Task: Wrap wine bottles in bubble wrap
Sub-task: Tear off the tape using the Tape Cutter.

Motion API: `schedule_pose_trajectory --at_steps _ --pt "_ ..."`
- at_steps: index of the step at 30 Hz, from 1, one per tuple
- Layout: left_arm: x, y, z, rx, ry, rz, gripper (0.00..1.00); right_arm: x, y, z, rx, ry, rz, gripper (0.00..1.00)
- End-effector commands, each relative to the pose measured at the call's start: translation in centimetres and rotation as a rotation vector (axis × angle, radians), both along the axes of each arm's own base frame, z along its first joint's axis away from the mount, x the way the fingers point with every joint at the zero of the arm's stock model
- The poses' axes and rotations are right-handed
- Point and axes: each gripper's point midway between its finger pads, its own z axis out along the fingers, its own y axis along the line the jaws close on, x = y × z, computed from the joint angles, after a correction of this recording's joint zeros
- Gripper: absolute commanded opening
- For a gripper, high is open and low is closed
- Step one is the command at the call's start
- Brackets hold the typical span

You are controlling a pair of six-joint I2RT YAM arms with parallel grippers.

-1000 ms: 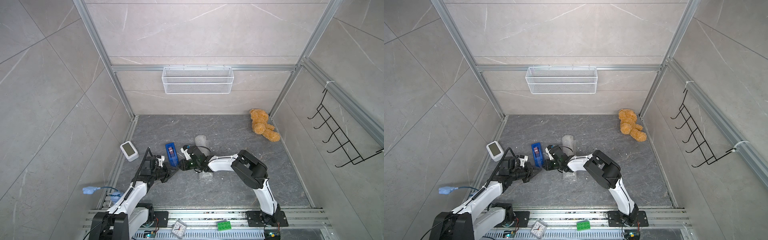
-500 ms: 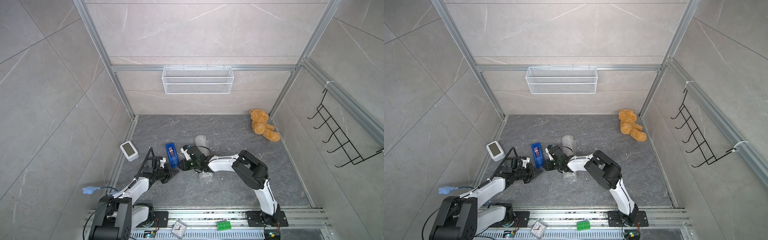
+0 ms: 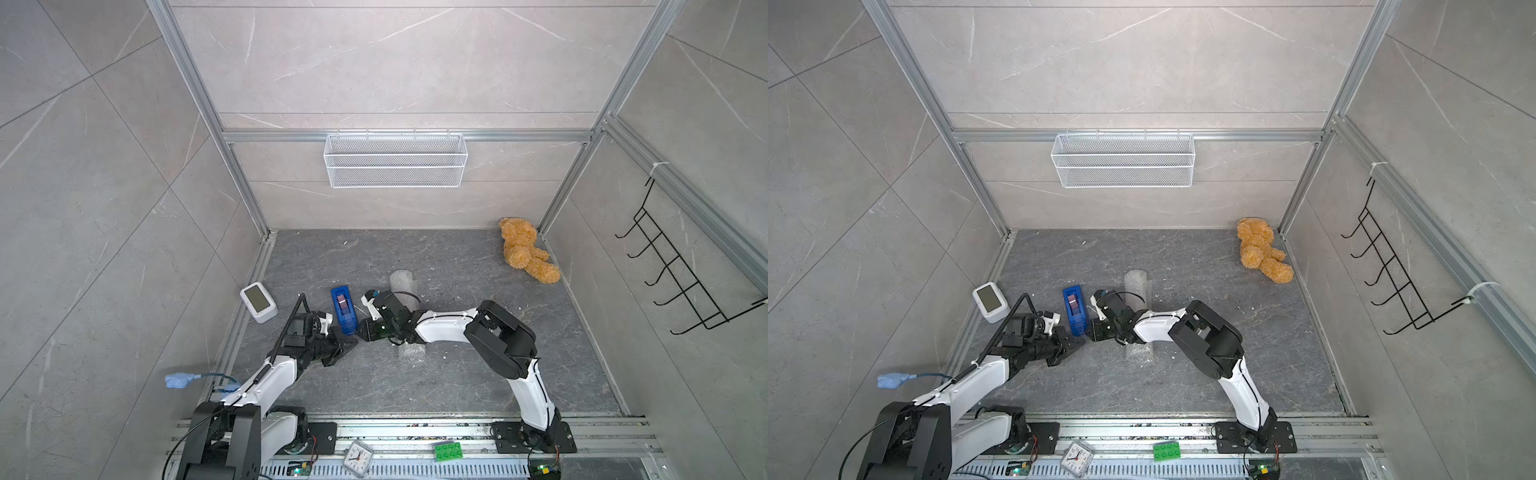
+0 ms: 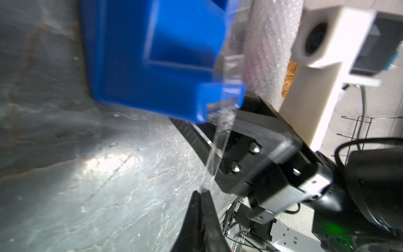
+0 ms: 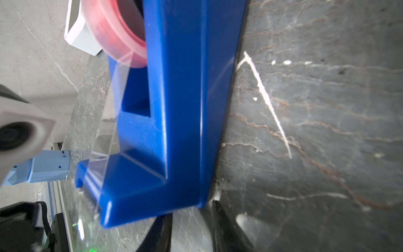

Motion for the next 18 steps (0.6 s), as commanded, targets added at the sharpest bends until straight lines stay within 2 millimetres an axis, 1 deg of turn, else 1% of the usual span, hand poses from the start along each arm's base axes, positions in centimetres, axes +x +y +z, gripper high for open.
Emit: schedule_pose_trajectory --at_steps 1,3,7,15,18 --pt "-1.0 -1.2 1.9 -0.042 0.01 -0.057 0.0 2.0 -0.3 -0.1 -0.027 -0.047 -0.051 0.31" --pt "-0.9 -1.4 2.5 -0.044 -0.007 -0.066 0.0 2.0 -0.2 -0.1 -0.028 -0.045 -0.05 0.31" --pt "-1.2 -1.5 2.9 -0.047 -0.005 -0.076 0.0 2.1 -0.2 -0.1 -0.027 -0.047 -0.054 0.31" --pt "-2.2 -1.8 1.9 -0.035 0.018 -0.081 0.0 2.2 -0.2 -0.2 -0.032 -0.045 -0.055 0.31" --pt "-2.5 -1.5 1.0 -0.017 0.037 -0.074 0.0 2.1 -0.3 -0.3 -0.033 -0.042 -0.057 0.31"
